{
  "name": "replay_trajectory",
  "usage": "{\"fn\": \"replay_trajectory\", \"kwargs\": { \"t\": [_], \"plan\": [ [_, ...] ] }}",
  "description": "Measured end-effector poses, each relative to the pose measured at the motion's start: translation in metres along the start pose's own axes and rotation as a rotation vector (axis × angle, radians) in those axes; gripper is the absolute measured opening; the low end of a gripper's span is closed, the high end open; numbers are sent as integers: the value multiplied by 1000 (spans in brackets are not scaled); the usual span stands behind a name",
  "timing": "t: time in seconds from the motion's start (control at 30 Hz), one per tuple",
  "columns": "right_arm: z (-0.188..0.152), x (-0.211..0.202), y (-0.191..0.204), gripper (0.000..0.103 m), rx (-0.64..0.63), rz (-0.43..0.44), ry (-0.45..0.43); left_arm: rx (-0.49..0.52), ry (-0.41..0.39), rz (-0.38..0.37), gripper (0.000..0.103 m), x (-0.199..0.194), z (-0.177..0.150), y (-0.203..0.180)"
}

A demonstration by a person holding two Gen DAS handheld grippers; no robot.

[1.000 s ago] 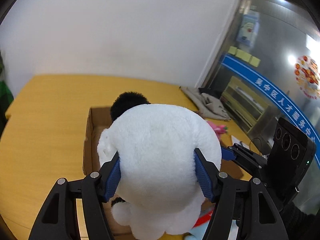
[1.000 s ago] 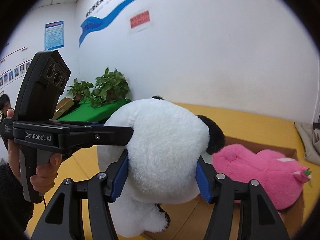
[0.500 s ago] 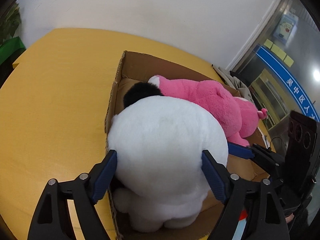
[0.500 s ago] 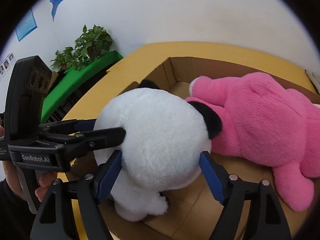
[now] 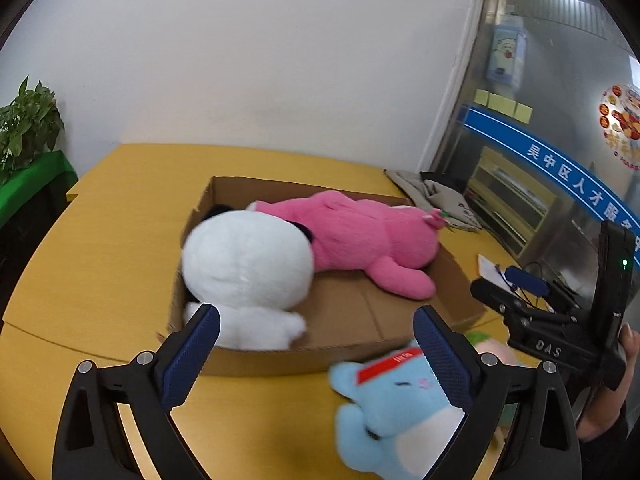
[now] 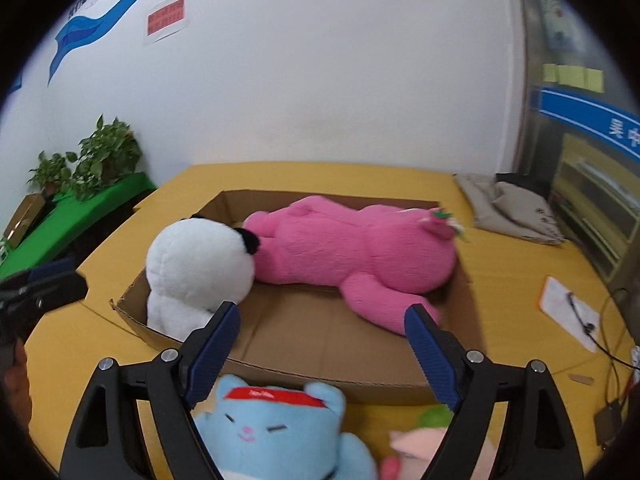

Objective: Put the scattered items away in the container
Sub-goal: 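Lower the white panda into the box beside the bear and open both grippers, then close the left gripper on the blue cat while the right gripper also grips it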

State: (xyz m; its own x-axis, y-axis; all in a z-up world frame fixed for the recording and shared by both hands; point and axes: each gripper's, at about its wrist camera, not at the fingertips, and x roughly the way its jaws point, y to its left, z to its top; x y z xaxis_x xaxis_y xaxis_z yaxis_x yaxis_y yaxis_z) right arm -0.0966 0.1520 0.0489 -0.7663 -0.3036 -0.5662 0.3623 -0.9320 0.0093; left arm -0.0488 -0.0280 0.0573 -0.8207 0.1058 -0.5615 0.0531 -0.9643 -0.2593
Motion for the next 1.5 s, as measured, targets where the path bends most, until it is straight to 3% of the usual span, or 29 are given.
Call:
{"fn": "replay_trajectory", "kwargs": {
  "t": [0.13, 0.57, 1.3, 1.5],
  "plan": [
    [0, -16, -8, 84, -34, -61, -36, 10, 10, -12, 99, -7, -10, -24],
    [-19, -34, -26, 84, -6, -50, -19, 22, 19, -42, 99, -15, -22, -56],
    [-25, -25, -21, 84, -23, -45, 11, -26, 71, -48, 99, -1, -35, -37],
    [-46, -17, -19, 83, -71, 59, 74, -56, 154, -67, 99, 18, -54, -18]
  ]
}}
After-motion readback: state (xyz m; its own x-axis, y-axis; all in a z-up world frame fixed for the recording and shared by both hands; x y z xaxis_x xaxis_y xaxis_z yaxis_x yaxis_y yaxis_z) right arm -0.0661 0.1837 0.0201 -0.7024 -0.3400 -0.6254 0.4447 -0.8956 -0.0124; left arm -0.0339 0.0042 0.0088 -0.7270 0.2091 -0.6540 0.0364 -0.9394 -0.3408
